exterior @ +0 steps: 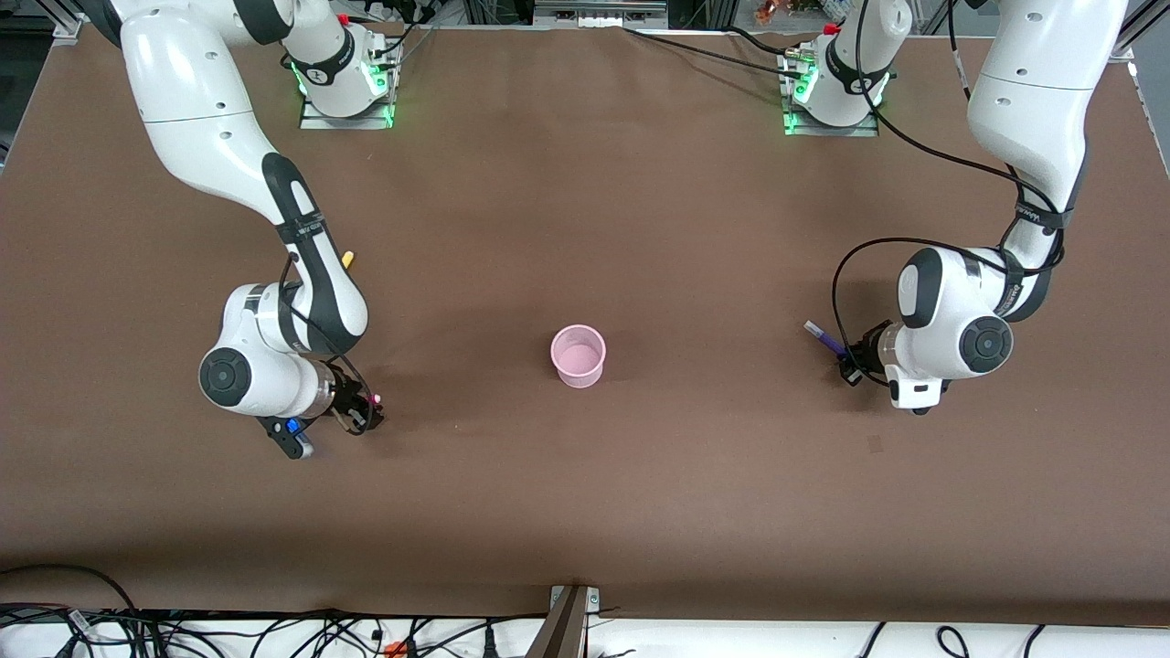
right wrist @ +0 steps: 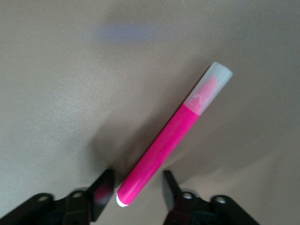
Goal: Organize pens into pink holder with both arms
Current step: 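Grasp the pink marker with the right gripper while the left gripper grasps the purple marker, then lift the purple marker with the left gripper while the right gripper lifts the pink marker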
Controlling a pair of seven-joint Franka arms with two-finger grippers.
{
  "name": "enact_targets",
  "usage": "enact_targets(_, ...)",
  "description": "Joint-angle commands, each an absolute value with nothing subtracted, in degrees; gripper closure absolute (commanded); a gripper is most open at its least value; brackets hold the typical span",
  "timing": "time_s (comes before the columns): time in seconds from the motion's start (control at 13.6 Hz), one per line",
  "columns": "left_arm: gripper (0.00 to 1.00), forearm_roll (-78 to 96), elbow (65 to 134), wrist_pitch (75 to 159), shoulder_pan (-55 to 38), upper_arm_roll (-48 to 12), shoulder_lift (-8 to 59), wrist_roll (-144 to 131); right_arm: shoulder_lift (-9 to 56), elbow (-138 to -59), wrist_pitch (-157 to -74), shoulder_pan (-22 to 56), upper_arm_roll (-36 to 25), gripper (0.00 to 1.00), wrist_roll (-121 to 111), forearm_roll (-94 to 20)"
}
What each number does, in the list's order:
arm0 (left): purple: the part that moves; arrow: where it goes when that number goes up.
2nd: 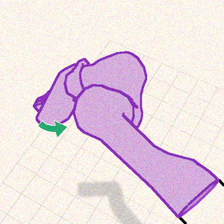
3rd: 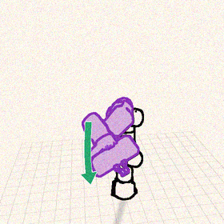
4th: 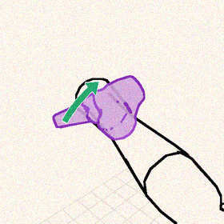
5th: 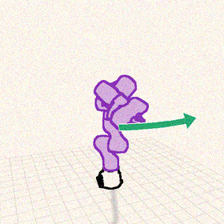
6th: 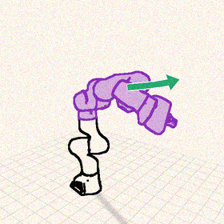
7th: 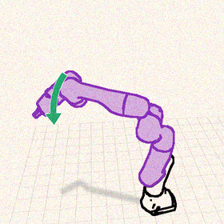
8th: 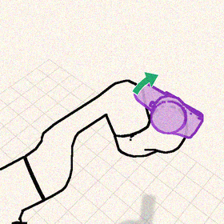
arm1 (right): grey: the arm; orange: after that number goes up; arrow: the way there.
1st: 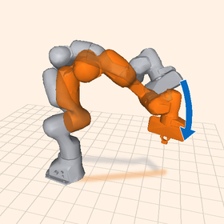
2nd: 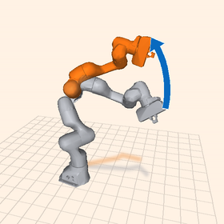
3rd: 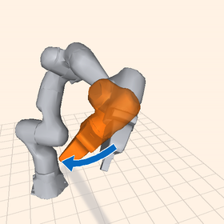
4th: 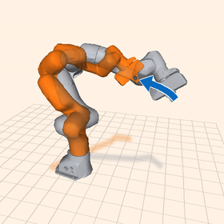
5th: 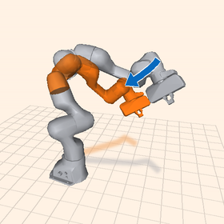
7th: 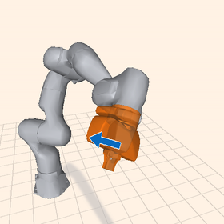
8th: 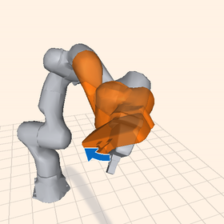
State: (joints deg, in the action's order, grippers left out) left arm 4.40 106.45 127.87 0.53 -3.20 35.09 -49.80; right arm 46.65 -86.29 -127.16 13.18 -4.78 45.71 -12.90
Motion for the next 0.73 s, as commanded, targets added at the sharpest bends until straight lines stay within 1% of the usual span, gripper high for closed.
enact_targets(0.0,1.0,5.4,105.9,127.4,0.3,-2.9,34.7,-47.6,46.8,-87.2,-127.1,12.7,-4.7,0.61,43.6,-14.3)
enact_targets(0.15,1.0,5.4,103.7,124.0,0.5,-2.9,33.9,-47.6,46.7,-87.1,-126.5,12.8,-4.7,0.62,43.4,-14.3)
enact_targets(0.37,1.0,8.2,97.0,114.0,0.4,-3.6,30.2,-48.5,46.7,-87.1,-125.9,12.8,-4.7,0.63,42.5,-14.3)
enact_targets(0.51,1.0,9.2,94.8,112.5,0.2,-5.2,27.3,-53.0,46.7,-87.1,-125.8,13.0,-4.7,0.69,42.5,-14.4)
enact_targets(0.66,1.0,9.2,91.7,112.5,0.1,-9.0,26.5,-59.9,46.7,-87.2,-125.8,13.2,-4.7,0.77,42.5,-14.4)
